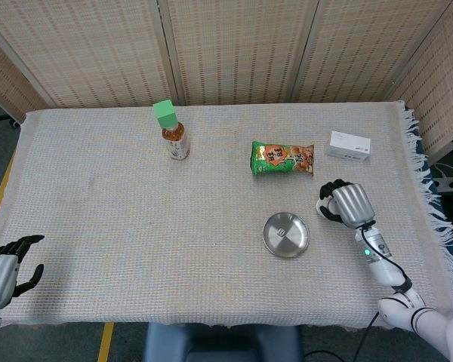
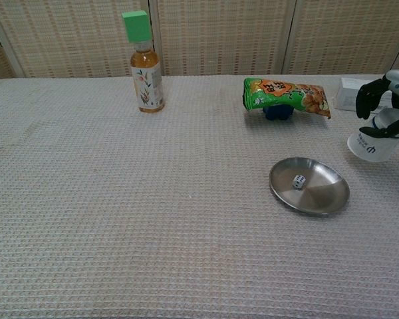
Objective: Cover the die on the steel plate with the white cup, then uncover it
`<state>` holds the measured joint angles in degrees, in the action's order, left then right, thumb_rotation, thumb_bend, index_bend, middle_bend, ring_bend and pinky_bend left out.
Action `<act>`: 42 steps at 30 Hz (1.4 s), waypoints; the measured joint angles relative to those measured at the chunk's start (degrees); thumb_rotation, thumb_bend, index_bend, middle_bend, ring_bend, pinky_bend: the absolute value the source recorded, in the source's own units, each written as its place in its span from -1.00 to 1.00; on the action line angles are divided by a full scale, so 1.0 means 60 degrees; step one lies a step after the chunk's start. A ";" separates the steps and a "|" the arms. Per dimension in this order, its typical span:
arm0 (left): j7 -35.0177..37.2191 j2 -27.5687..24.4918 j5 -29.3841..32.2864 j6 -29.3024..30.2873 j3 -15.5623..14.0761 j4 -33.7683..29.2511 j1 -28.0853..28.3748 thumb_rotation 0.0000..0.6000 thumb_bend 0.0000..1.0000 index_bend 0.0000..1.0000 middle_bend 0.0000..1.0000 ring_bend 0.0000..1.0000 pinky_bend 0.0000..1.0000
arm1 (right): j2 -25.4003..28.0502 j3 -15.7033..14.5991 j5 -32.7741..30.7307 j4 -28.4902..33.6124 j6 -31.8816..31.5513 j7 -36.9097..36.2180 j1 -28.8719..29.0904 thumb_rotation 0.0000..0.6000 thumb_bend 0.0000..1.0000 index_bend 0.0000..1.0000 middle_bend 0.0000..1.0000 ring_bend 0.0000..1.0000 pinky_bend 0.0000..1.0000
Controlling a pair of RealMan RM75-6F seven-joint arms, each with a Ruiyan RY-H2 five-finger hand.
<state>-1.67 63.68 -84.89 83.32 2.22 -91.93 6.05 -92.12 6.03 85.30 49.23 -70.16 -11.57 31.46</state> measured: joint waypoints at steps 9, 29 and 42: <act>0.0017 -0.0006 -0.0028 0.0019 -0.0006 0.0000 0.0001 1.00 -0.20 -0.52 -0.45 -0.37 -0.20 | 0.1095 -0.0331 0.0601 0.3069 -0.0354 -0.0560 -0.0077 1.00 -0.59 0.06 0.02 -0.18 0.25; 0.0073 -0.0035 -0.0016 0.0041 -0.0003 -0.0013 -0.0018 1.00 -0.20 -0.52 -0.45 -0.37 -0.20 | 0.0747 -0.0677 0.0653 0.2387 0.1436 -0.2413 0.0547 1.00 -0.59 0.06 0.02 -0.18 0.26; 0.0077 -0.0040 -0.0012 0.0038 -0.0002 -0.0013 -0.0018 1.00 -0.20 -0.52 -0.45 -0.37 -0.20 | -0.0617 -0.0215 0.0338 0.0421 0.1422 -0.1745 0.0842 1.00 -0.59 0.06 0.02 -0.18 0.26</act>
<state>-1.20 63.44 -84.97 83.54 2.20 -92.01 5.94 -95.82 4.74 87.33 51.75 -61.63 -22.04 36.52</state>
